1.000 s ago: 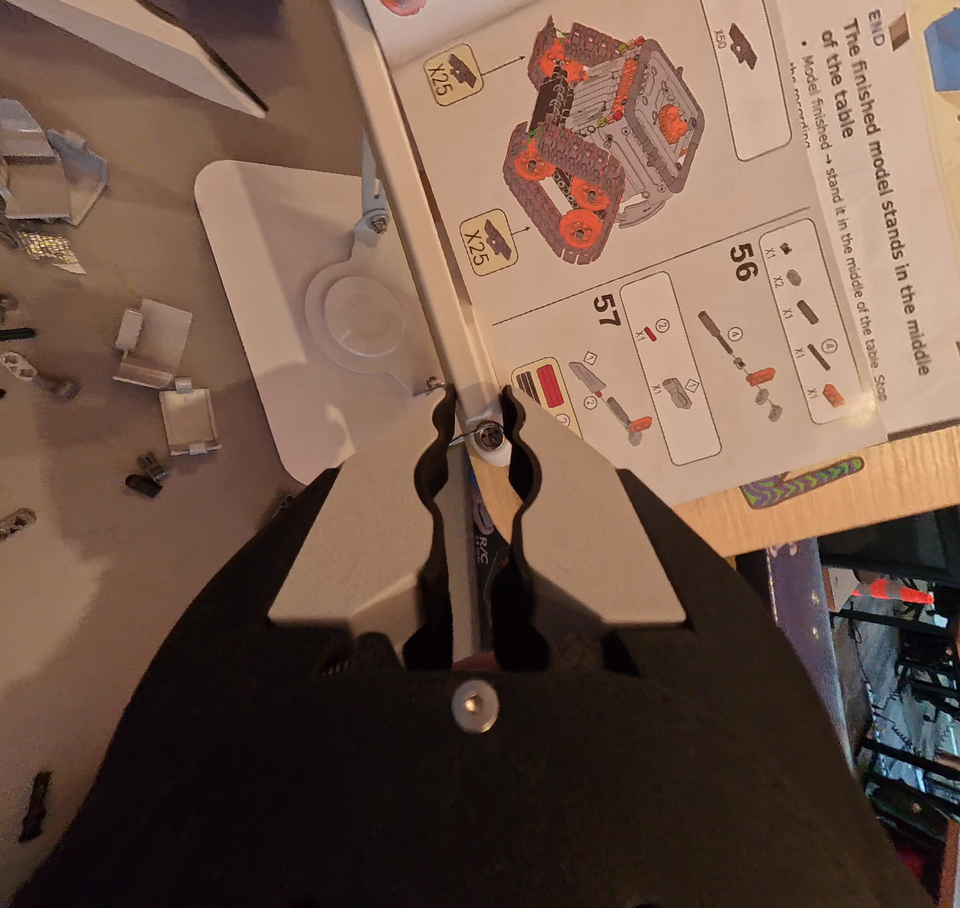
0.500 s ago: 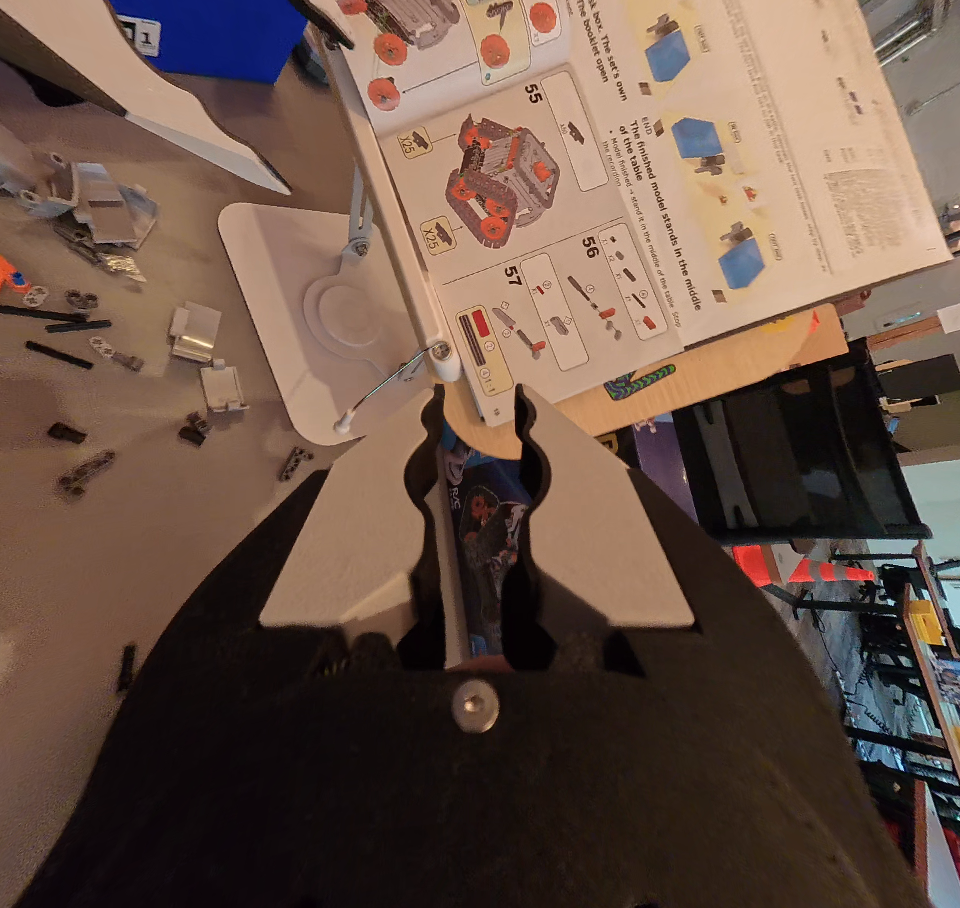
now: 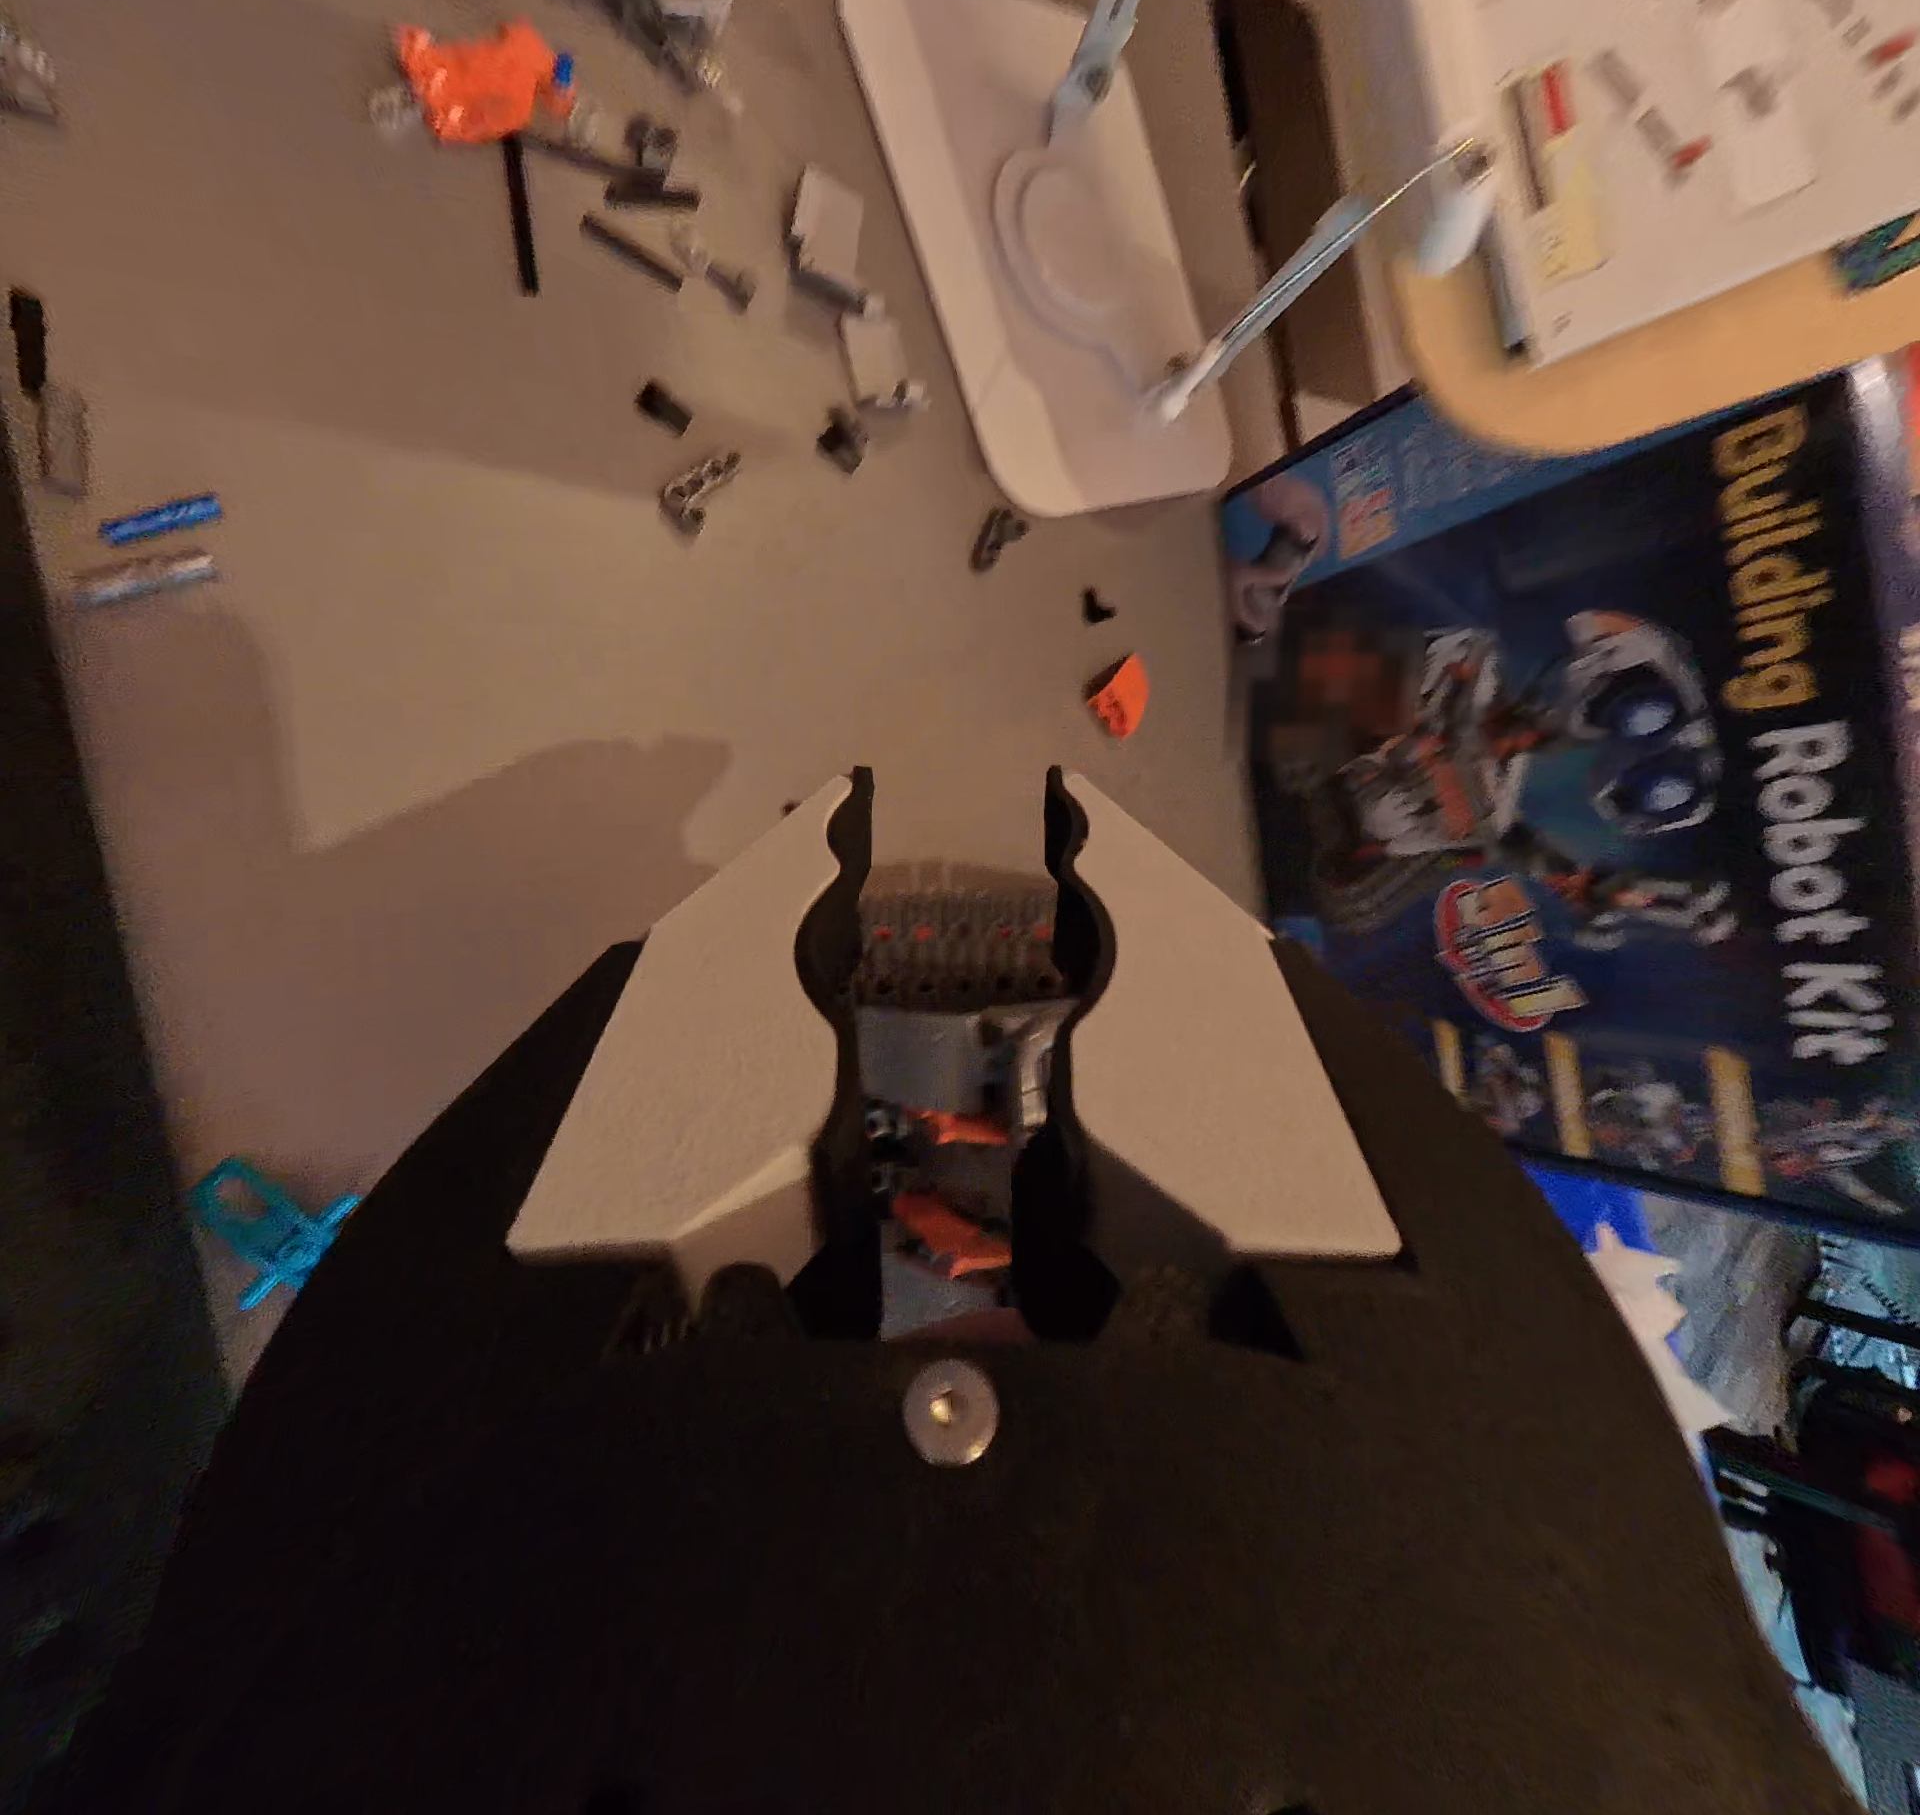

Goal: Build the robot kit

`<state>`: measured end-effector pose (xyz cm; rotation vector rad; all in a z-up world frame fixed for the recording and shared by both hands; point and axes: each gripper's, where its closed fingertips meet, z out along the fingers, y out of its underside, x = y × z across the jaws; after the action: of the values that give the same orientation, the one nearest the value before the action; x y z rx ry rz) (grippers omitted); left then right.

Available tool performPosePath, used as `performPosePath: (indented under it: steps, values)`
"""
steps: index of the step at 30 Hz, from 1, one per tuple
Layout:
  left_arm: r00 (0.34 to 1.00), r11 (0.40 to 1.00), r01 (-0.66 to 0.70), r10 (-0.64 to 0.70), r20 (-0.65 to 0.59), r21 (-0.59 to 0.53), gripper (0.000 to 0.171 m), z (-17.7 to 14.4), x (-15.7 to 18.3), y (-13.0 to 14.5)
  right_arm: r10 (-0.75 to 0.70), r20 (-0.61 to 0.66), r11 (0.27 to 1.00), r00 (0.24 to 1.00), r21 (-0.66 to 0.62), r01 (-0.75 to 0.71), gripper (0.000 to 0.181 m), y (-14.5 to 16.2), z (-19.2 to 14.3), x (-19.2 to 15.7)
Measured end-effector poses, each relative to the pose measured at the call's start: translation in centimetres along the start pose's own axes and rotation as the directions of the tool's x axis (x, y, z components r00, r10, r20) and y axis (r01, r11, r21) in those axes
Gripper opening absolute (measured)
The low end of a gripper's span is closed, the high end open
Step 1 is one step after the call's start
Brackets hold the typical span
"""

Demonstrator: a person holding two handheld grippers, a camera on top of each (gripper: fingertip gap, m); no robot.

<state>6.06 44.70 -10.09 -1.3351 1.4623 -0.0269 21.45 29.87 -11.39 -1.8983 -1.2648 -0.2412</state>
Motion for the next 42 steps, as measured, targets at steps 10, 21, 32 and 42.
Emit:
performPosePath:
  steps: [10, 21, 32, 42]
  values:
    - [0.994, 0.998, -0.002, -0.004, -0.107, -0.065, 0.063, 1.3, 2.0, 1.9, -0.156, -0.087, 0.966, 0.984, -0.222, 0.134, 0.007, 8.2, 4.3, -3.3]
    - [0.977, 0.986, 0.000, -0.036, -0.212, -0.165, 0.061, -0.9, 2.8, 4.5, -0.134, -0.117, 0.950, 0.984, -0.298, 0.094, 0.000, 12.9, 4.3, -0.6]
    - [0.911, 0.958, -0.088, -0.033, -0.412, -0.272, 0.049, -7.5, 7.5, 6.7, -0.071, 0.054, 0.997, 0.996, 0.017, 0.070, 0.018, 1.8, 4.4, -4.9]
    - [0.889, 0.883, -0.122, -0.105, -0.445, -0.453, 0.036, -4.8, 12.6, 11.6, -0.072, 0.138, 0.993, 0.988, 0.106, 0.057, 0.017, -0.6, 6.1, -8.1]
